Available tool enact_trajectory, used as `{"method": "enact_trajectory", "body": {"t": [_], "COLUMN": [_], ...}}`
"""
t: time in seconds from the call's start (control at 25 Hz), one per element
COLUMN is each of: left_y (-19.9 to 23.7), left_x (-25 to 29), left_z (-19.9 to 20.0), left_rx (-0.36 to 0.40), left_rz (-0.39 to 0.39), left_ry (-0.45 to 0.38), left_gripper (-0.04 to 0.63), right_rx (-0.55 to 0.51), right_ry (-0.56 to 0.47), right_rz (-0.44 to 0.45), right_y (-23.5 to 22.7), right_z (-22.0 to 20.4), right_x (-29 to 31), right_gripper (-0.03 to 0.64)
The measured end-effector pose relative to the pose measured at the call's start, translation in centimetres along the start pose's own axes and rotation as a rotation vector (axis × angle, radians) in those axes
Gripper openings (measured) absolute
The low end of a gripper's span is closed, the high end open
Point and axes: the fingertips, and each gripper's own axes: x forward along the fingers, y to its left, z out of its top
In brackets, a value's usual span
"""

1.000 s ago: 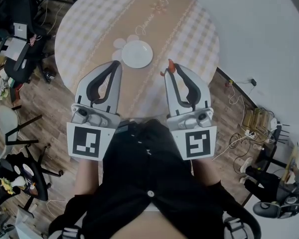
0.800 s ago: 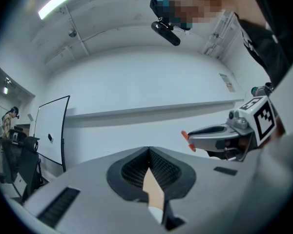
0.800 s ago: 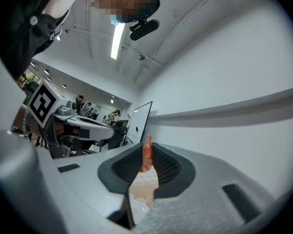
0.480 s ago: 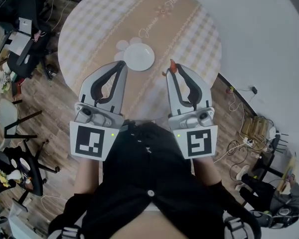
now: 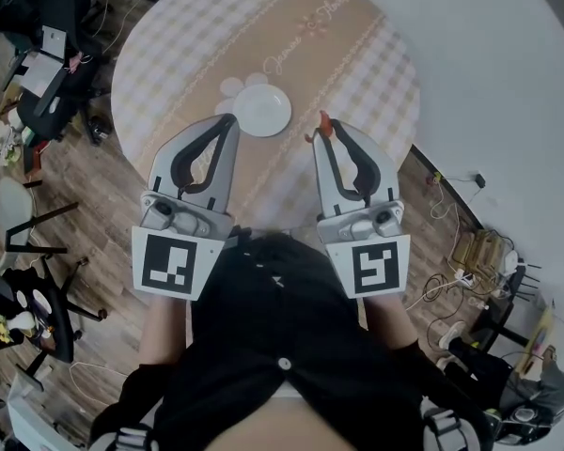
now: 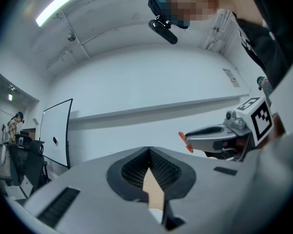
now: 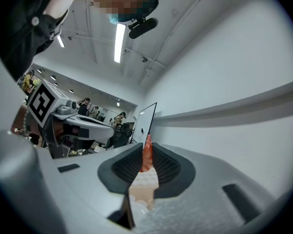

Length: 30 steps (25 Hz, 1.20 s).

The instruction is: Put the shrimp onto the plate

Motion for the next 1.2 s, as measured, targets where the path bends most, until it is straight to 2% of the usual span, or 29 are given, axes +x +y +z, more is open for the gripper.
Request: {"method": "enact_trajectory", "body": {"t": [0.8, 1.2], "left_y": [0.6, 1.0], "left_x": [0.1, -0.1], "left_z": [-1.1, -2.0], "left_rx": [-0.007, -0.006], "left_rz": [0.057, 0.087], "left_ry": [0.032, 0.050], "left_gripper": [0.003, 0.003], "right_rx": [0.006, 0.010], "right_ry": [0.025, 0.078], "right_rz": [0.069, 0.110], "right_y": [0.2, 0.3], "right_z": [-1.8, -4.8], "right_x": [1.5, 3.1], "right_gripper": [0.044, 0.044]}}
